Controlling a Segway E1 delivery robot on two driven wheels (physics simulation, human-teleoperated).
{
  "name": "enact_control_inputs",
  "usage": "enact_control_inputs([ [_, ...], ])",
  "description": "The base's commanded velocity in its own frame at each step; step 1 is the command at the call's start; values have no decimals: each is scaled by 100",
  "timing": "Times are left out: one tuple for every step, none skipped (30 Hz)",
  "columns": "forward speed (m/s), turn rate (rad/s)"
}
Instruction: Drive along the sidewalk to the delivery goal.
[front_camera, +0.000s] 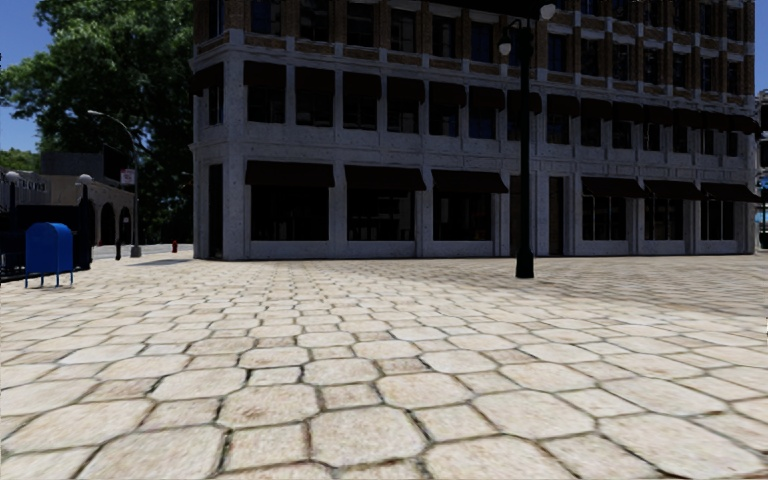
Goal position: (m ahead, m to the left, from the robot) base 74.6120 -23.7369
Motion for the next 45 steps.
enact_control_inputs([
  [200, -44],
  [200, -44],
  [200, -44],
  [200, -44],
  [200, -44],
  [200, -44],
  [200, -44],
  [200, -44],
  [200, -44],
  [200, -44],
  [200, -44],
  [200, -44],
  [200, -44],
  [200, -44],
  [200, -44],
  [200, -44],
  [200, -44],
  [200, -44],
  [200, -44],
  [200, -44],
  [200, -44],
  [200, -44],
  [200, -44],
  [200, -44],
  [200, -44],
  [200, -44],
  [200, -44],
  [200, -44],
  [200, -44],
  [200, -44],
  [200, -44],
  [200, -44],
  [200, -44],
  [200, -44],
  [200, -44],
  [200, -44],
  [200, -44],
  [200, -44],
  [200, -44],
  [200, -44],
  [200, -44],
  [200, -44],
  [200, -44],
  [200, -44],
  [200, -44],
])
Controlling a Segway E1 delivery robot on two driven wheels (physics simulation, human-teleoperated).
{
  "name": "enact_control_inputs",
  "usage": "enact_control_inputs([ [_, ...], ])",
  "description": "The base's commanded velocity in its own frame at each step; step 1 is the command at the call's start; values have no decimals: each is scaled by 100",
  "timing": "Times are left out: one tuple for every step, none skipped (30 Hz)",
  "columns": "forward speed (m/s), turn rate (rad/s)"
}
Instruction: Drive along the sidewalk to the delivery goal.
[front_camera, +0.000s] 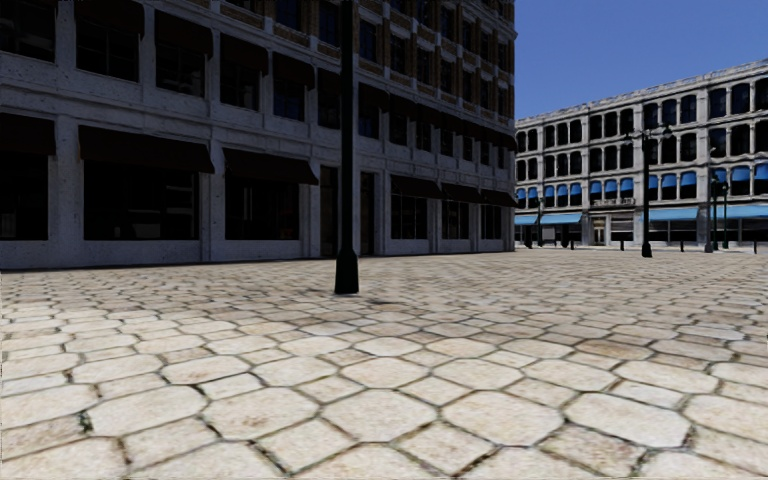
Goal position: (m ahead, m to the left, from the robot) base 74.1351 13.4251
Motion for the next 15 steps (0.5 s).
enact_control_inputs([
  [200, -44],
  [200, -44],
  [200, -44],
  [200, -44],
  [200, -44],
  [200, -44],
  [200, -44],
  [200, -44],
  [200, -44],
  [200, -44],
  [200, -44],
  [200, -44],
  [200, -44],
  [200, -44],
  [200, -44],
])
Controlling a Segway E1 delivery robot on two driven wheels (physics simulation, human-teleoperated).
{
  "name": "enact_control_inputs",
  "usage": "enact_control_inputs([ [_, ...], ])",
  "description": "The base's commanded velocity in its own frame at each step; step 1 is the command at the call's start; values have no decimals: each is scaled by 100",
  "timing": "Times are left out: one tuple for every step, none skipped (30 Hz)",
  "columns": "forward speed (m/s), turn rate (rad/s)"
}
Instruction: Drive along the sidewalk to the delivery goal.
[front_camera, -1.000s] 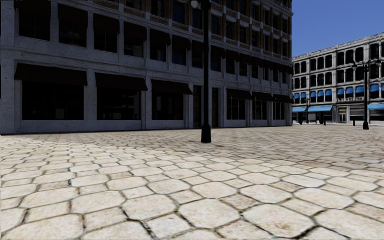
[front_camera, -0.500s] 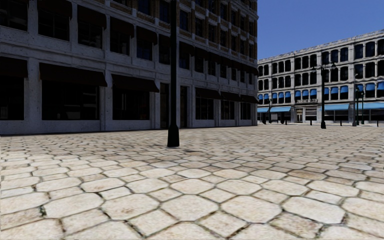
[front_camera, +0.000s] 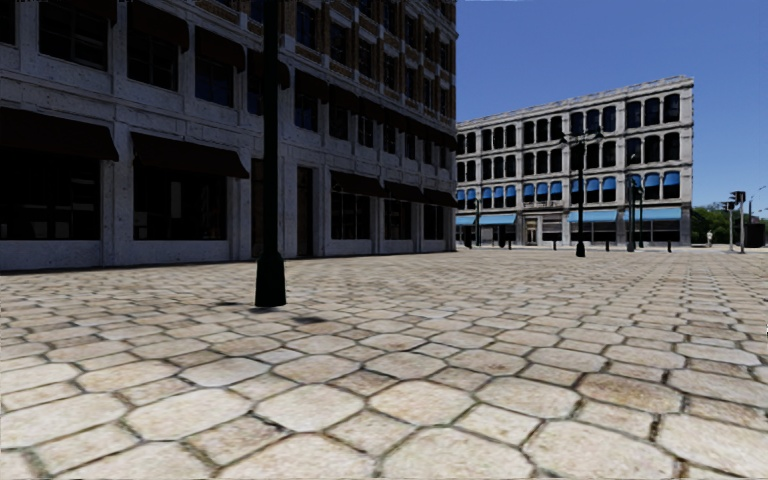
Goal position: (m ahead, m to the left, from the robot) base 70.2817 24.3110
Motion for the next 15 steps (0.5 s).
enact_control_inputs([
  [200, -44],
  [200, -44],
  [200, -44],
  [200, -44],
  [200, -44],
  [200, -44],
  [200, -44],
  [200, -44],
  [200, -44],
  [200, -44],
  [200, -44],
  [200, -44],
  [200, -44],
  [200, -44],
  [200, -44],
])
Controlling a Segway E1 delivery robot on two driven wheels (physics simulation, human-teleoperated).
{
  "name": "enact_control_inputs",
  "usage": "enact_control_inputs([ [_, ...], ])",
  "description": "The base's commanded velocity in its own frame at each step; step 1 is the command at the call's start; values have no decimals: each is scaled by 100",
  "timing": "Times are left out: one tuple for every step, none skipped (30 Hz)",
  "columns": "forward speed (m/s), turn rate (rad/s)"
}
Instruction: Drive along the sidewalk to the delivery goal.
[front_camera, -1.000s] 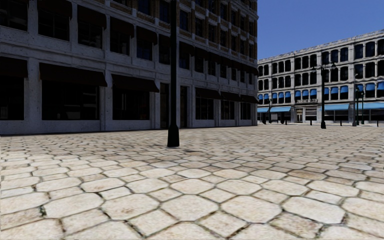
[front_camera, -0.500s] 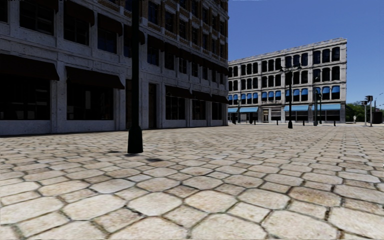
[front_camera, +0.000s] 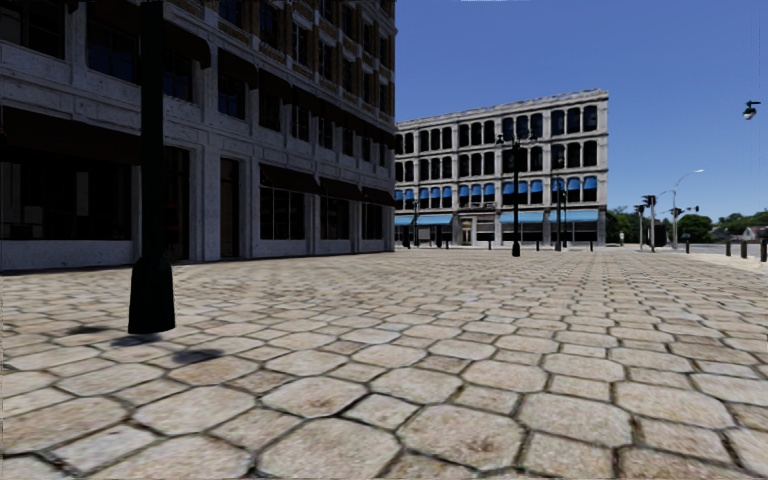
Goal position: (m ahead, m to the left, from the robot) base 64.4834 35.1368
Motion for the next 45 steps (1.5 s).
enact_control_inputs([
  [200, -44],
  [200, -44],
  [200, -44],
  [200, -44],
  [200, -44],
  [200, -44],
  [200, -43],
  [200, 0],
  [200, 0],
  [200, 0],
  [200, 0],
  [200, 0],
  [200, 0],
  [200, 0],
  [200, 0],
  [200, 0],
  [200, 0],
  [200, 0],
  [200, 0],
  [200, 0],
  [200, 0],
  [200, 0],
  [200, 0],
  [200, 0],
  [200, 0],
  [200, 0],
  [200, 0],
  [200, 0],
  [200, 0],
  [200, 0],
  [200, 0],
  [200, 0],
  [200, 0],
  [200, 0],
  [200, 0],
  [200, 0],
  [200, 0],
  [200, 0],
  [200, 0],
  [200, 0],
  [200, 0],
  [200, 0],
  [200, 0],
  [200, 0],
  [200, 0],
])
